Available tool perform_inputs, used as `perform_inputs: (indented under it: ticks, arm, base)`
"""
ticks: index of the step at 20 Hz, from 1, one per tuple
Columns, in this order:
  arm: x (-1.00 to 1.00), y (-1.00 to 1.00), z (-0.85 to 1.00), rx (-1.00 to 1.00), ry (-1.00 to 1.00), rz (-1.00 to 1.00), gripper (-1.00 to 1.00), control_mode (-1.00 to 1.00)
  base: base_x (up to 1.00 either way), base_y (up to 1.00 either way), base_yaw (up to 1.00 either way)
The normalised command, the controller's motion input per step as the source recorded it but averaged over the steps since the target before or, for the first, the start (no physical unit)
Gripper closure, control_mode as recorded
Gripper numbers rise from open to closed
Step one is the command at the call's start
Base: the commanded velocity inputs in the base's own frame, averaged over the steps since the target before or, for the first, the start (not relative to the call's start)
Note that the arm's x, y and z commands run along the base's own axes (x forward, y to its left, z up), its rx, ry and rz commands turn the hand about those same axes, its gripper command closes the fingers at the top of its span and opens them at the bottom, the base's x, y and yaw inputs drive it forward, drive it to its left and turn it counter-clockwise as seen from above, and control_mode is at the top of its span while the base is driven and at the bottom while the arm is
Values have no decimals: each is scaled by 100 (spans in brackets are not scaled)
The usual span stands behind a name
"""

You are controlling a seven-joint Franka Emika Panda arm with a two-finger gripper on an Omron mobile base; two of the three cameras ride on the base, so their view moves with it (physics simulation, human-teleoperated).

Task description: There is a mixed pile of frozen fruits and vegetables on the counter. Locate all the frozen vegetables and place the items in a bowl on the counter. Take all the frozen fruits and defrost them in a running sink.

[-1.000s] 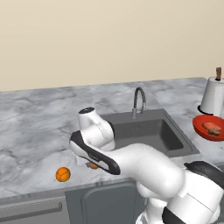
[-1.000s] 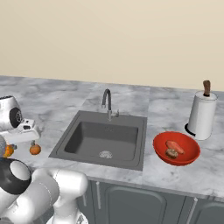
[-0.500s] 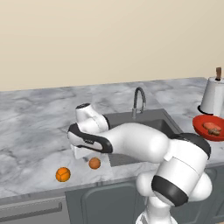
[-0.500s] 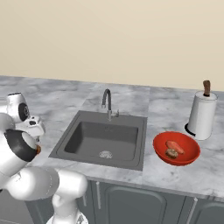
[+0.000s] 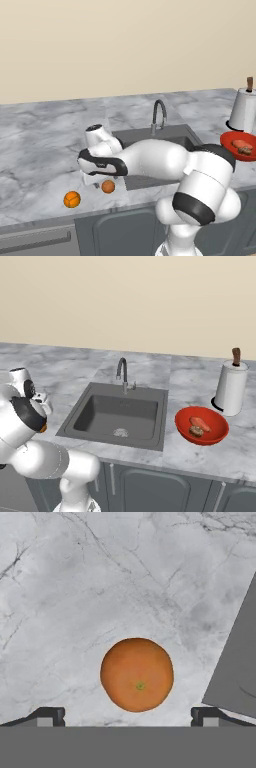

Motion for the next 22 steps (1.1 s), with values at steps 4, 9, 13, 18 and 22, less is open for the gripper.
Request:
perform_inputs:
  ticks: [4, 9, 13, 18, 22]
  arm:
    - [30, 0, -15, 0, 0, -1, -100, -100]
    - [1, -6, -17, 0, 0, -1, -100, -100]
    - [-24, 0, -13, -3, 3, -2, -100, -100]
    - [1, -7, -17, 0, 0, -2, -100, -100]
    - [25, -16, -31, 3, -3, 1, -100, -100]
  base:
    - [0, 0, 0]
    - [0, 0, 0]
    - [0, 0, 0]
    - [0, 0, 0]
    - [0, 0, 0]
